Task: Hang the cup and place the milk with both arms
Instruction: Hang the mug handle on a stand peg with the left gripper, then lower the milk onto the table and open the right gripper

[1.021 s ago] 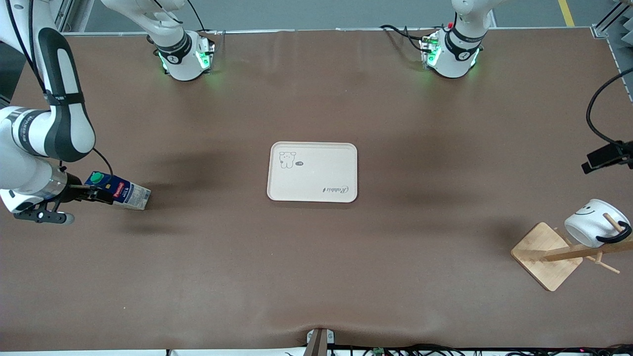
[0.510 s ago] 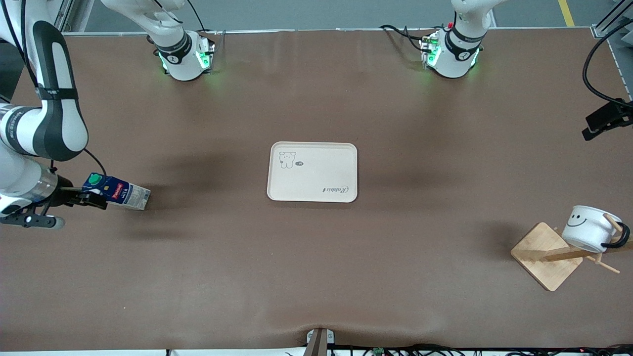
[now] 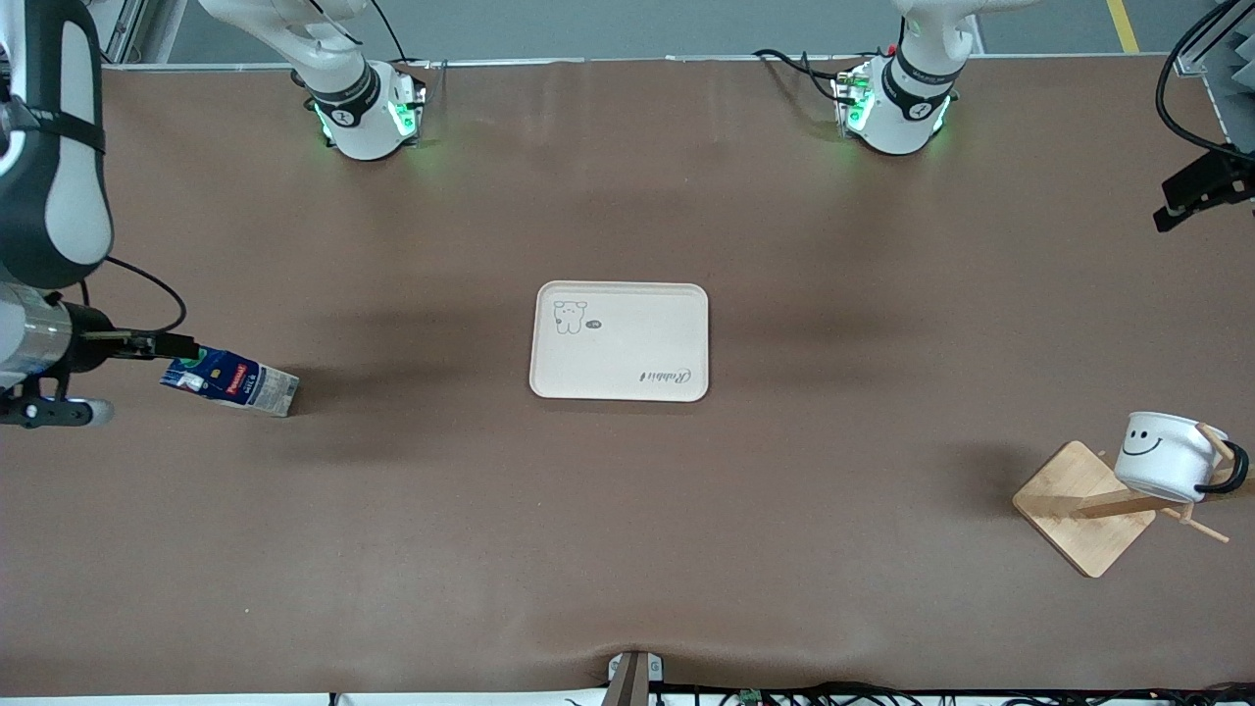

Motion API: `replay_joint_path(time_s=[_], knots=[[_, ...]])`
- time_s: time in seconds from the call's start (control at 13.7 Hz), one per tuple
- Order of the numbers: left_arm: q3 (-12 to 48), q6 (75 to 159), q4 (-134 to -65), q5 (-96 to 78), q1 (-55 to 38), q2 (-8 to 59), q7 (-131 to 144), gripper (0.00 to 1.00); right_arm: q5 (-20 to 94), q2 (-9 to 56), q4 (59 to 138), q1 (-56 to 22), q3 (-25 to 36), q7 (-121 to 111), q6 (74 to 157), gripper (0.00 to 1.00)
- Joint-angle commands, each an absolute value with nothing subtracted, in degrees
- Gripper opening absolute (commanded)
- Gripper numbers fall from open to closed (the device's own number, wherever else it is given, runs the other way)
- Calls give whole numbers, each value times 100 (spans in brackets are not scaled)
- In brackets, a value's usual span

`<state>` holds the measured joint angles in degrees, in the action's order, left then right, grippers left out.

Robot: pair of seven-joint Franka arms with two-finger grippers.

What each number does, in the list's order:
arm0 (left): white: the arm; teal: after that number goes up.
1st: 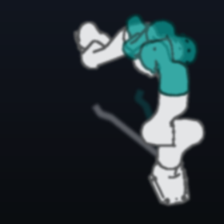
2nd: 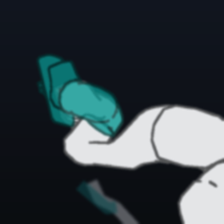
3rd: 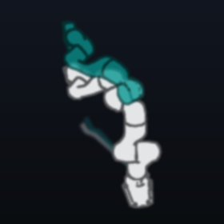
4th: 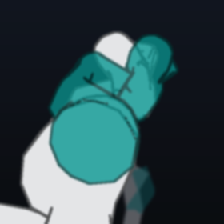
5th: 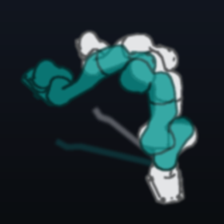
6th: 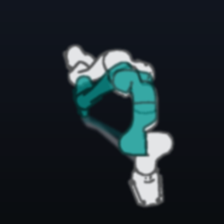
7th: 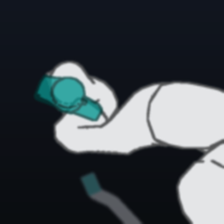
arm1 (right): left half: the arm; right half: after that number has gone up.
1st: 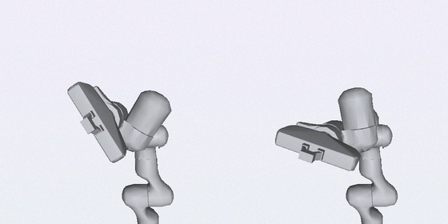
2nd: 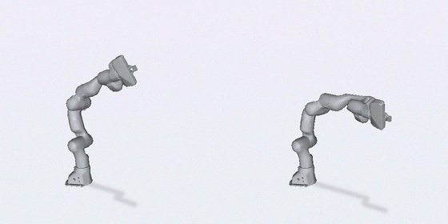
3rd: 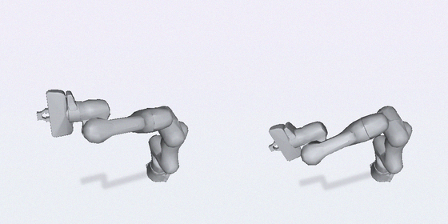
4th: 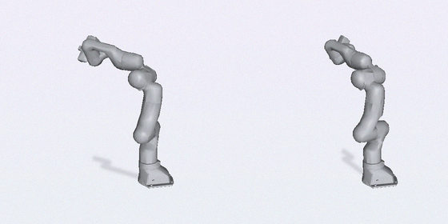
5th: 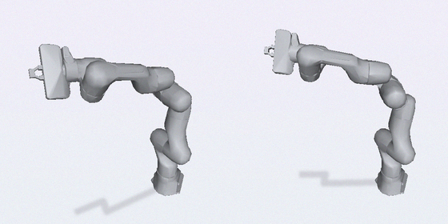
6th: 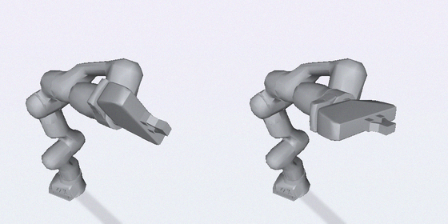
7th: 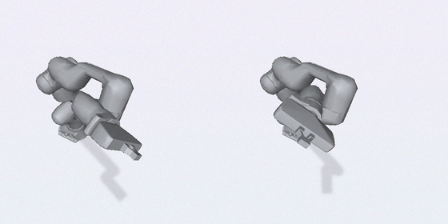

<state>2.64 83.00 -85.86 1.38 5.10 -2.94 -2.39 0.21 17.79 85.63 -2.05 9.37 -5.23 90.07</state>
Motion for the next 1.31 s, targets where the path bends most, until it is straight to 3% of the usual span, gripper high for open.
replay_joint_path(time_s=[0.0, 0.44, 0.73, 0.95, 1.24], knots=[[272, 8218, -8780, 44, 457, -483, -185, 100, -88, 1863, 8272, -229, 940, -580, 8921, 100], [343, 8104, -8789, -105, 545, -554, -115, 100, -88, 1890, 7454, -439, 932, -589, 8974, 100], [439, 8121, -8789, -97, 519, -527, 44, 100, -10, 1504, 7514, -484, 949, -737, 8842, 100], [527, 8165, -8806, -97, 519, -519, 44, 100, -61, 1362, 7532, -518, 940, -879, 7888, 100], [694, 8227, -8815, -88, 510, -518, 44, 100, -9, 1424, 7183, -335, 993, -853, 7787, 100]])
